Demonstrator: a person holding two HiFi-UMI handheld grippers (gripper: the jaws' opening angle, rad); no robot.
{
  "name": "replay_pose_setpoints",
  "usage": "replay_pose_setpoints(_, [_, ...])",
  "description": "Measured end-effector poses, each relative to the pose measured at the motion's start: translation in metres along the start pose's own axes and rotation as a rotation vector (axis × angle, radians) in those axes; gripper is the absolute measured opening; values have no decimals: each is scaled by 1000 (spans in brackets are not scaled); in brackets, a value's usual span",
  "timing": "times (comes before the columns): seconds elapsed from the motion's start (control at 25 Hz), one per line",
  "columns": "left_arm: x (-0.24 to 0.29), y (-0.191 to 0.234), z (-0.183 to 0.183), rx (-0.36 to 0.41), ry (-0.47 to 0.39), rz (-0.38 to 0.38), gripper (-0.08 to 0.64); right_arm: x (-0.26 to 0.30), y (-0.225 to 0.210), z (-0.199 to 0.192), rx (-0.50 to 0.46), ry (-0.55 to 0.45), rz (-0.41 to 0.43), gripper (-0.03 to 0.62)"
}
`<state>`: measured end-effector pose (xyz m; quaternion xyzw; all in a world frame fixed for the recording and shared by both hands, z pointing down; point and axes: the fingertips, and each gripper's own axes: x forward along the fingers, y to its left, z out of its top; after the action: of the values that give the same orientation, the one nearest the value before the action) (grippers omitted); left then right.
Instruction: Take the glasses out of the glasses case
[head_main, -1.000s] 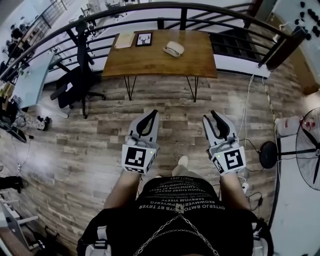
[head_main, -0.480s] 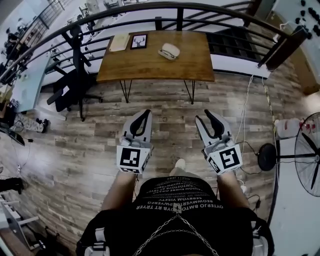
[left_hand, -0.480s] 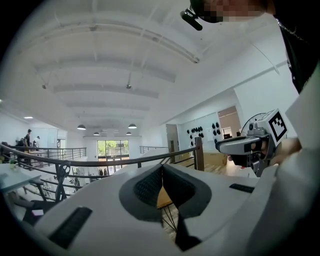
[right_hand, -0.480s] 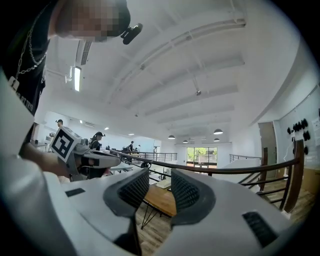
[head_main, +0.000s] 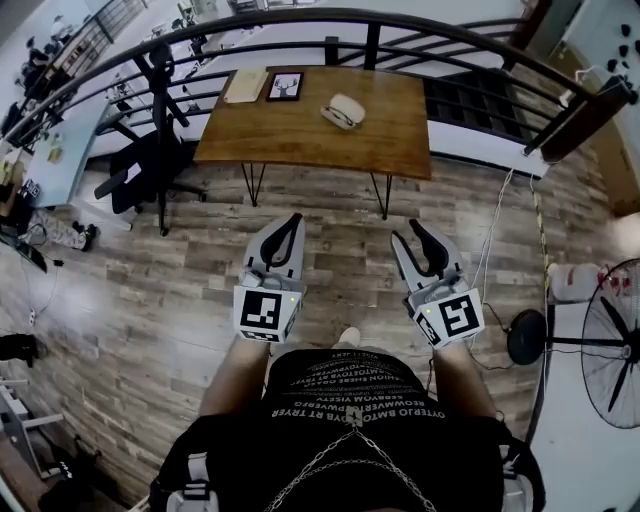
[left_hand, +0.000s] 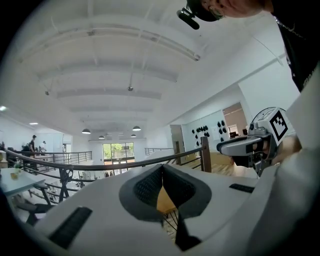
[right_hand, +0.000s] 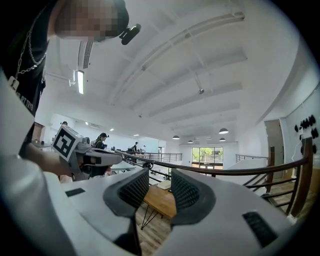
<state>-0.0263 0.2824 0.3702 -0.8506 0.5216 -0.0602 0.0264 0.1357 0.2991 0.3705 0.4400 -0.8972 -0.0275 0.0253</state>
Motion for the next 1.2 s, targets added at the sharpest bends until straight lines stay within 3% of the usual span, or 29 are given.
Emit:
replay_pose_setpoints(0.56, [30,27,-5,3,42,47,26,59,-18,-3,17,-10,50,126])
replay_pose_setpoints(0.96, [77,80,-30,-35,79,45,26,124,-23,-13,8,4,49,123])
replay_pose_setpoints(1.2, [110,103,-22,-30,29,15,26,160,-35,-12,1,11,39,120])
